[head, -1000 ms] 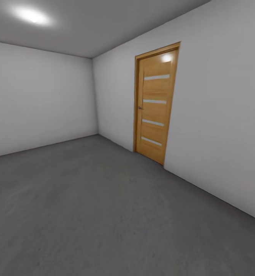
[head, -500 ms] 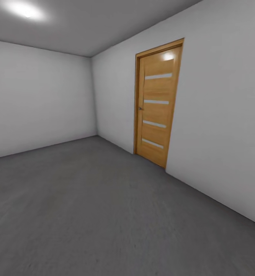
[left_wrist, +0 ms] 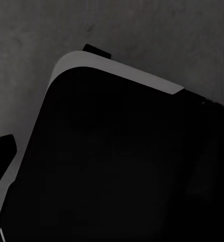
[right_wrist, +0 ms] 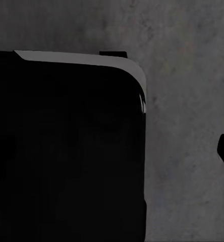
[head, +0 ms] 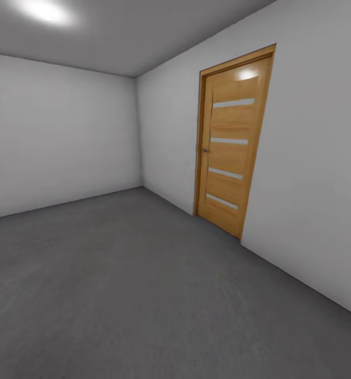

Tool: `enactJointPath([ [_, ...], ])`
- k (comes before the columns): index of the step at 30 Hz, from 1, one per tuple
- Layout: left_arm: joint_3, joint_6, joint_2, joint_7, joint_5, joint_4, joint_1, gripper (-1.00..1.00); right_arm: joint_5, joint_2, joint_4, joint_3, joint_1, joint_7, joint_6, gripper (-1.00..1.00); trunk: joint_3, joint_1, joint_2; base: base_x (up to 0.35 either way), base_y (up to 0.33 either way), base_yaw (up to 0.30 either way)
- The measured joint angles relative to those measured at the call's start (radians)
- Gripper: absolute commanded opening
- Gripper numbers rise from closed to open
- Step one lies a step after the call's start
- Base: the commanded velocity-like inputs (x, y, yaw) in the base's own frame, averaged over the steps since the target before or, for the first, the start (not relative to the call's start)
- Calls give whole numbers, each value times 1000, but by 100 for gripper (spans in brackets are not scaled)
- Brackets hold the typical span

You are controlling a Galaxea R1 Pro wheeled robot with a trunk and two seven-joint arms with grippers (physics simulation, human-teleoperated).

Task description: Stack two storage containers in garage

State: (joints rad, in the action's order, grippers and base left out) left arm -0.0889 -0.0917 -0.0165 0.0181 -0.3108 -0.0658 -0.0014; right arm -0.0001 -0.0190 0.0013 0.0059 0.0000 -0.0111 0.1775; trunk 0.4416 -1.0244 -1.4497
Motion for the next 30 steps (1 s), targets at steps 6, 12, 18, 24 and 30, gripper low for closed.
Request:
enactJointPath([
  [6, 0, 0, 0, 0, 0, 0, 0, 100, 0, -1, 0, 0, 0, 0, 1, 100, 0, 0, 0, 324, 0, 31],
  [12, 0, 0, 0, 0, 0, 0, 0, 100, 1, -1, 0, 1, 0, 0, 2, 100, 0, 0, 0, 324, 0, 3],
  [18, 0, 0, 0, 0, 0, 0, 0, 100, 1, -2, 0, 1, 0, 2, 2, 100, 0, 0, 0, 324, 0, 0],
  [24, 0, 0, 0, 0, 0, 0, 0, 100, 2, -2, 0, 1, 0, 3, 1, 100, 0, 0, 0, 324, 0, 0],
  [30, 0, 0, 0, 0, 0, 0, 0, 100, 1, -2, 0, 1, 0, 3, 2, 100, 0, 0, 0, 324, 0, 0],
])
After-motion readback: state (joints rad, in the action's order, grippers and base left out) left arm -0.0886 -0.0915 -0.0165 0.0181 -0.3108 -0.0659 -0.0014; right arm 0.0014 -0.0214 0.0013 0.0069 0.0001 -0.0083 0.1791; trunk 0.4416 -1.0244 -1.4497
